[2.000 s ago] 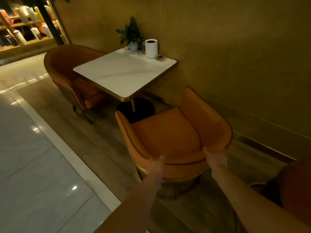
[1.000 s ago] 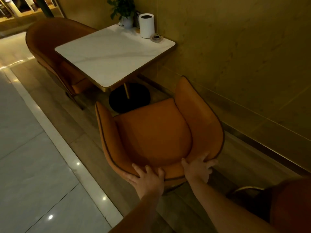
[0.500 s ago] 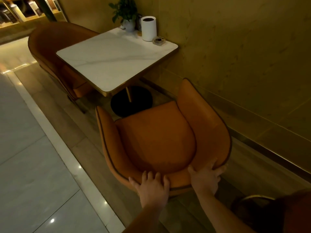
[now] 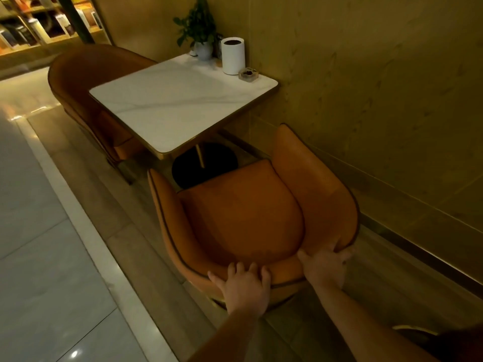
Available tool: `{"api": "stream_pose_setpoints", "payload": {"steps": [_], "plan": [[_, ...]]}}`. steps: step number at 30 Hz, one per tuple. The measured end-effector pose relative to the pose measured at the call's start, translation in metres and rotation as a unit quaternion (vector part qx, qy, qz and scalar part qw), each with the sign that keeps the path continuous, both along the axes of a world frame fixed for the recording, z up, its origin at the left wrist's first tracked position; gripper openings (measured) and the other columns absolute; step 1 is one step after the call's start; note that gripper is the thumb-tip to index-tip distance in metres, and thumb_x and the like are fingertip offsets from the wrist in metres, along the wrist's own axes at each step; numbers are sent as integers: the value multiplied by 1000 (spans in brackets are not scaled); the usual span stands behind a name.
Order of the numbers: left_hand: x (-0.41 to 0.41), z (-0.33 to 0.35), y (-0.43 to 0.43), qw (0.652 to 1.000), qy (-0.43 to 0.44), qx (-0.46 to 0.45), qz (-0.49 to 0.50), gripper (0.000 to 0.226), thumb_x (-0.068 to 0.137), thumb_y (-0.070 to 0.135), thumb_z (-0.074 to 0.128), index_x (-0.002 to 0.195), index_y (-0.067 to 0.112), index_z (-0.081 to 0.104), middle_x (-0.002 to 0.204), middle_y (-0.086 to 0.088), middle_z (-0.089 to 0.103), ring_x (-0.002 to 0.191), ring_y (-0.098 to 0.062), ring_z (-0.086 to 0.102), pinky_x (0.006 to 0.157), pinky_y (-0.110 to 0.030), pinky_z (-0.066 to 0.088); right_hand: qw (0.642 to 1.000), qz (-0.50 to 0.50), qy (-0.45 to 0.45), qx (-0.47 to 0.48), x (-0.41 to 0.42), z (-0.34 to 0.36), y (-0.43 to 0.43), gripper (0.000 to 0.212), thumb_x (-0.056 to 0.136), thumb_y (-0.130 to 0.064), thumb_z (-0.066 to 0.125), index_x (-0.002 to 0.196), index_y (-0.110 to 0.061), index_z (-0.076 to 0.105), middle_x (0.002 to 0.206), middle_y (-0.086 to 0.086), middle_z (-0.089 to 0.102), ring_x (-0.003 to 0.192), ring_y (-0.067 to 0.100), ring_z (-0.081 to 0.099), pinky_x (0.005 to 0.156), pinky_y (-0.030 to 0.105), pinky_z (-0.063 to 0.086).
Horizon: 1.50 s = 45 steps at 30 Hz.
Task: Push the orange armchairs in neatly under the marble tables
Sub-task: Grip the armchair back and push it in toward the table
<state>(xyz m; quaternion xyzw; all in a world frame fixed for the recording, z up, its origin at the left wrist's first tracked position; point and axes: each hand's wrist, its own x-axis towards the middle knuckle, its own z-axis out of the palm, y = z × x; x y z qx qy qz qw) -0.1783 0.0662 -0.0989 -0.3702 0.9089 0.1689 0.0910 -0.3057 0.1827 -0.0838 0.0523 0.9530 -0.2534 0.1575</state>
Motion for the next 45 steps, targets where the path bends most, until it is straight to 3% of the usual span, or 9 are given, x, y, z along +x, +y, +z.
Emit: {"api": "stream_pose_setpoints", "payload": {"steps": [4, 7, 11, 16, 26, 38, 42, 45], "plan": [[-15, 0, 4, 1000, 19, -1, 15, 53, 90, 56, 20, 96, 31, 67, 107, 2, 65, 118, -25, 53, 103, -80, 4, 1000, 9, 2, -4, -20, -4, 1, 111, 80, -55, 71, 154, -19, -3, 156, 25, -6, 125, 57, 38, 91, 54, 49], [-30, 6, 7, 1000, 3, 4, 5, 55, 92, 55, 15, 107, 31, 63, 115, 1, 61, 123, -25, 48, 105, -79, 3, 1000, 20, 1, -8, -38, -6, 4, 110, 78, -56, 72, 154, -21, 2, 155, 23, -1, 121, 54, 43, 90, 54, 51], [-50, 7, 10, 1000, 22, 9, 7, 61, 90, 56, 12, 104, 30, 65, 114, 1, 64, 120, -25, 51, 106, -77, 7, 999, 35, -1, -17, -65, -7, 5, 105, 81, -53, 71, 155, -21, 3, 157, 18, -12, 124, 53, 42, 93, 54, 48], [-73, 2, 11, 999, 36, 5, -5, 50, 95, 53, 21, 103, 30, 64, 111, 3, 65, 112, -24, 55, 107, -68, 17, 999, 48, 1, -15, -92, -8, 3, 105, 82, -52, 70, 155, -20, 2, 156, 15, -16, 123, 52, 43, 93, 52, 48], [-119, -2, 9, 998, 67, 2, -14, 52, 95, 53, 21, 104, 29, 66, 107, 5, 67, 105, -23, 58, 102, -55, 31, 997, 71, 19, -4, -147, -12, -1, 103, 84, -47, 71, 156, -18, 3, 157, 23, -7, 126, 55, 39, 94, 51, 48], [-140, -6, 7, 996, 86, 4, -23, 50, 95, 52, 23, 103, 28, 66, 101, 1, 67, 100, -25, 60, 94, -49, 39, 996, 84, 12, 16, -172, -9, -7, 97, 84, -48, 69, 154, -14, 12, 157, 24, -3, 120, 51, 48, 91, 49, 48], [-139, -3, 6, 996, 82, 22, -30, 46, 98, 50, 24, 106, 27, 64, 105, 0, 66, 102, -27, 58, 93, -47, 38, 997, 77, 0, 20, -169, -5, -8, 100, 85, -48, 69, 155, -16, 5, 158, 24, -10, 128, 54, 38, 97, 54, 43], [-139, -1, 3, 996, 64, 52, -40, 45, 99, 49, 24, 111, 26, 61, 111, -3, 64, 107, -30, 57, 93, -48, 36, 994, 91, 4, 57, -165, 3, -10, 93, 88, -52, 63, 155, -15, 10, 158, 23, -13, 139, 52, 22, 102, 57, 39]]}}
